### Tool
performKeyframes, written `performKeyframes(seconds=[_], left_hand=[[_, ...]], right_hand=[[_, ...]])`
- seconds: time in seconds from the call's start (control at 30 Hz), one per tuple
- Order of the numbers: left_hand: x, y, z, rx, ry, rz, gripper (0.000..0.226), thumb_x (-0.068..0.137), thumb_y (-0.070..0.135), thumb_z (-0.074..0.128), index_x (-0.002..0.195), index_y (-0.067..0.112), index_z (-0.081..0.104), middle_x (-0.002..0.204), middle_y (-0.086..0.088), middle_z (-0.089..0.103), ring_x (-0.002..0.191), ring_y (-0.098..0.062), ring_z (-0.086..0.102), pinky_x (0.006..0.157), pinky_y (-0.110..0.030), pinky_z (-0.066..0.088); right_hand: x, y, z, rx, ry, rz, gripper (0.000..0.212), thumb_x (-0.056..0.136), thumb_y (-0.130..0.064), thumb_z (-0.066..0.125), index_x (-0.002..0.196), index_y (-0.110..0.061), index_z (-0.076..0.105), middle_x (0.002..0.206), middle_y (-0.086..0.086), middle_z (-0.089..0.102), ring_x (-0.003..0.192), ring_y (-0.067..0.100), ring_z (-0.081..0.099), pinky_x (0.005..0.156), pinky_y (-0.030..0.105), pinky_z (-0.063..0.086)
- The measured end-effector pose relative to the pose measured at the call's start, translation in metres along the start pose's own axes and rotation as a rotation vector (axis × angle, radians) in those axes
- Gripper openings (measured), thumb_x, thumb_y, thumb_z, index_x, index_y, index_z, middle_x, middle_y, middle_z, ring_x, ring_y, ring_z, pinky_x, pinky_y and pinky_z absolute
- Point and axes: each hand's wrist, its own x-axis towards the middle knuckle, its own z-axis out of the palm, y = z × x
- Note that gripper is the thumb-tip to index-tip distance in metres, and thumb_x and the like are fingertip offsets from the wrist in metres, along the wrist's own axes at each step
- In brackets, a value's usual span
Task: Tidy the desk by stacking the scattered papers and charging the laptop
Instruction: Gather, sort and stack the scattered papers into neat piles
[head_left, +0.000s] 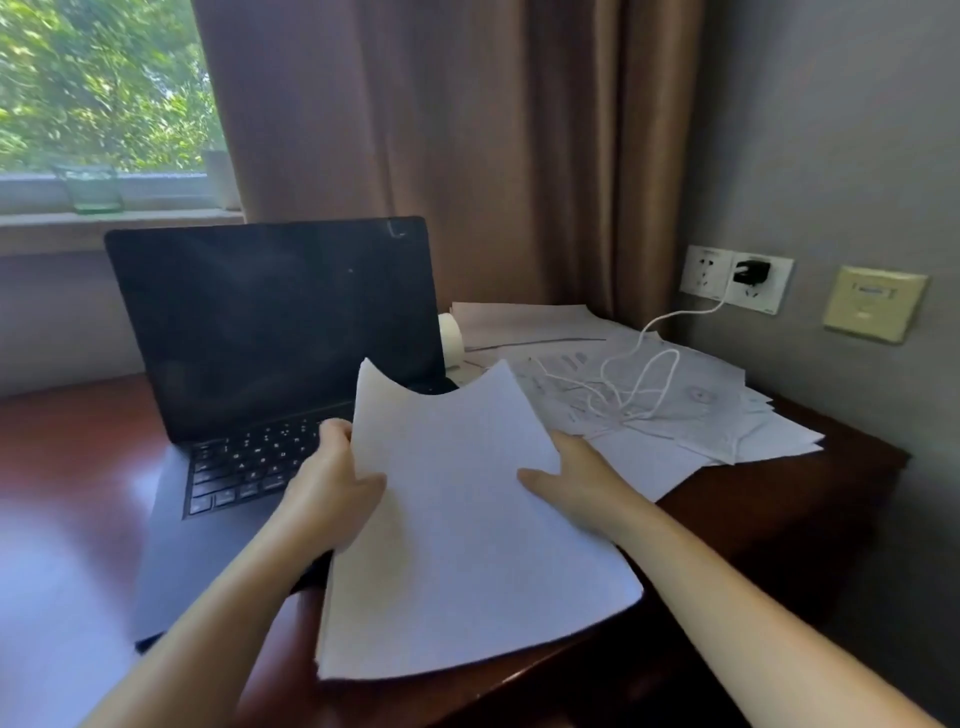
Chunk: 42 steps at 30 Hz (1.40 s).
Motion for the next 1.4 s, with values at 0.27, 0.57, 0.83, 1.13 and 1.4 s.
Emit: performKeyframes(seconds=[0.27,0.57,0.83,1.13,1.4], left_hand=[[0.011,-0.013,0.012,0.485,0.022,0.014,0.06,0.087,0.034,0.056,0.139,0.019,0.03,0.125,-0.008,0.049,0.123,-0.031,0.04,0.095,-0.039,0.031],[0.01,-0.017,0.019,0.396,0.045,-0.006,0.058,0.085,0.036,0.053,0.138,0.021,0.034,0.127,-0.008,0.046,0.125,-0.03,0.036,0.104,-0.042,0.024],[0.016,-0.021,0.023,0.26,0.08,0.006,0.065,0.085,0.03,0.056,0.144,0.021,0.03,0.142,-0.007,0.039,0.131,-0.029,0.031,0.106,-0.039,0.024],[0.017,-0.022,0.028,0.312,0.124,0.027,0.064,0.086,0.032,0.054,0.144,0.021,0.031,0.142,-0.007,0.04,0.132,-0.028,0.031,0.106,-0.04,0.023],[0.018,-0.023,0.03,0.307,0.131,0.027,0.064,0.086,0.033,0.054,0.145,0.022,0.031,0.142,-0.006,0.04,0.132,-0.027,0.03,0.106,-0.039,0.023]], right_hand=[[0.018,-0.001,0.0,-0.568,0.099,-0.008,0.018,0.094,-0.039,0.049,0.087,-0.025,0.059,0.097,0.001,0.056,0.107,0.028,0.051,0.082,0.034,0.044],[0.057,0.018,-0.028,-0.568,0.235,-0.057,0.044,0.086,-0.022,0.061,0.125,-0.009,0.045,0.131,0.009,0.049,0.119,0.027,0.045,0.089,0.033,0.038],[0.078,0.034,-0.037,-0.816,0.175,0.182,0.074,0.083,-0.052,0.05,0.147,-0.032,0.018,0.15,0.005,0.031,0.136,0.032,0.029,0.107,0.057,0.023],[0.073,0.049,-0.038,-0.836,0.426,0.016,0.034,0.09,-0.012,0.046,0.121,-0.014,0.059,0.113,0.017,0.063,0.1,0.036,0.058,0.078,0.036,0.043],[0.07,0.05,-0.046,-0.785,0.554,0.027,0.031,0.099,-0.014,0.04,0.12,-0.017,0.062,0.11,0.02,0.063,0.1,0.043,0.054,0.071,0.034,0.035]])
